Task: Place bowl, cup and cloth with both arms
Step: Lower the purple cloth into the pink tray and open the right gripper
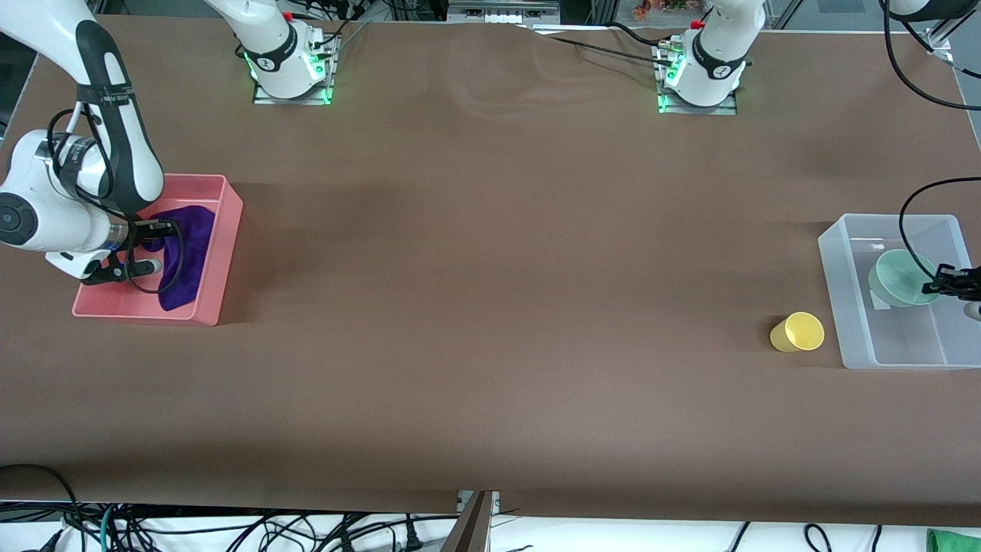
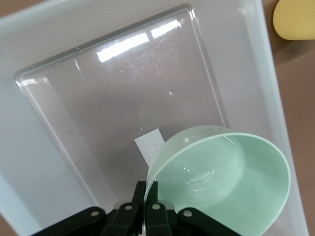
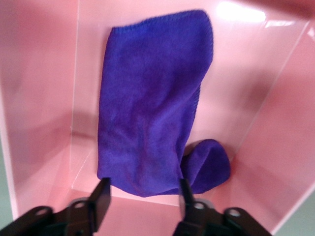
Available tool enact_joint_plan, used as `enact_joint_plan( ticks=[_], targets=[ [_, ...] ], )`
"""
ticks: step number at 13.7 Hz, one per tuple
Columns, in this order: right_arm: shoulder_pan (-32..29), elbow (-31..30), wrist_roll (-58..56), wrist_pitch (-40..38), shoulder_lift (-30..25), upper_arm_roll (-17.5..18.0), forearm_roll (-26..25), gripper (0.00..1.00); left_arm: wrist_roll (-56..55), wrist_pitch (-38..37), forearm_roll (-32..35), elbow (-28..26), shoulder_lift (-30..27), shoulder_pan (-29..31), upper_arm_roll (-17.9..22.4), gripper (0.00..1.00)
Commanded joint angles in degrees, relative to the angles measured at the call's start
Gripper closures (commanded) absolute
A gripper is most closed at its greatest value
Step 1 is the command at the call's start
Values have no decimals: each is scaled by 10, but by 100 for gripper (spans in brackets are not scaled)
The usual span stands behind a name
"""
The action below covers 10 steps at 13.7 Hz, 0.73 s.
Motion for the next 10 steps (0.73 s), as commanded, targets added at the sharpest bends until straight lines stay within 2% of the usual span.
enact_joint_plan(
  ticks=[1, 2, 4, 5, 6, 7, 10],
  targets=[
    [-3, 42, -9, -53, -29, 3, 4, 1, 19, 5, -14, 23, 22, 8, -6, 100],
    [-3, 77, -8, -104, -35, 9, 5, 1, 19, 5, -16, 23, 23, 12, -6, 100],
    [-3, 163, -6, -207, -39, 52, 5, 1, 18, 12, -17, 23, 28, 12, -6, 100],
    [-3, 205, -4, -254, -42, 76, 4, 1, 14, 12, -16, 23, 28, 10, -6, 82],
    [-3, 235, -4, -291, -50, 98, 5, 1, 13, 12, -17, 23, 27, 9, -6, 22],
    [-3, 249, -3, -304, -60, 117, 5, 1, 16, 12, -21, 23, 24, 11, -6, 0],
    [-3, 274, -3, -312, -100, 157, 1, 1, 16, 9, -20, 25, 9, 9, -8, 0]
  ],
)
